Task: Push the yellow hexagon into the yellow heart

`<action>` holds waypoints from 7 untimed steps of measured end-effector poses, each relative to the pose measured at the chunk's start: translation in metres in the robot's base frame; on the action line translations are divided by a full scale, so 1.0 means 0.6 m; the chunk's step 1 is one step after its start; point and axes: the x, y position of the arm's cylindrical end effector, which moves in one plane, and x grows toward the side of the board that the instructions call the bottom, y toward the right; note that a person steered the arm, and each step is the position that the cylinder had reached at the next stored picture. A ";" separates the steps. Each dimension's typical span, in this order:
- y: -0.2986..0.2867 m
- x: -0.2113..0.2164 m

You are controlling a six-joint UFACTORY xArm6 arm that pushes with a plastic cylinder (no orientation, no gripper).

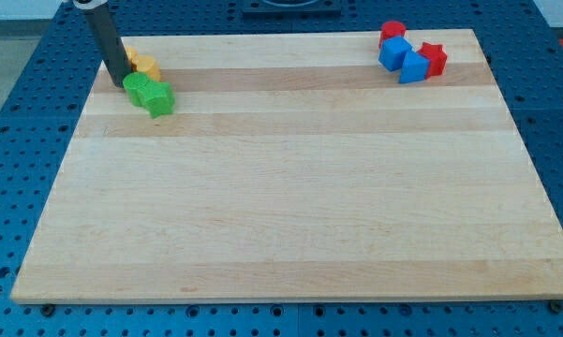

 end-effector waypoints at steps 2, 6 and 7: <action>-0.063 0.011; -0.089 0.004; -0.090 -0.048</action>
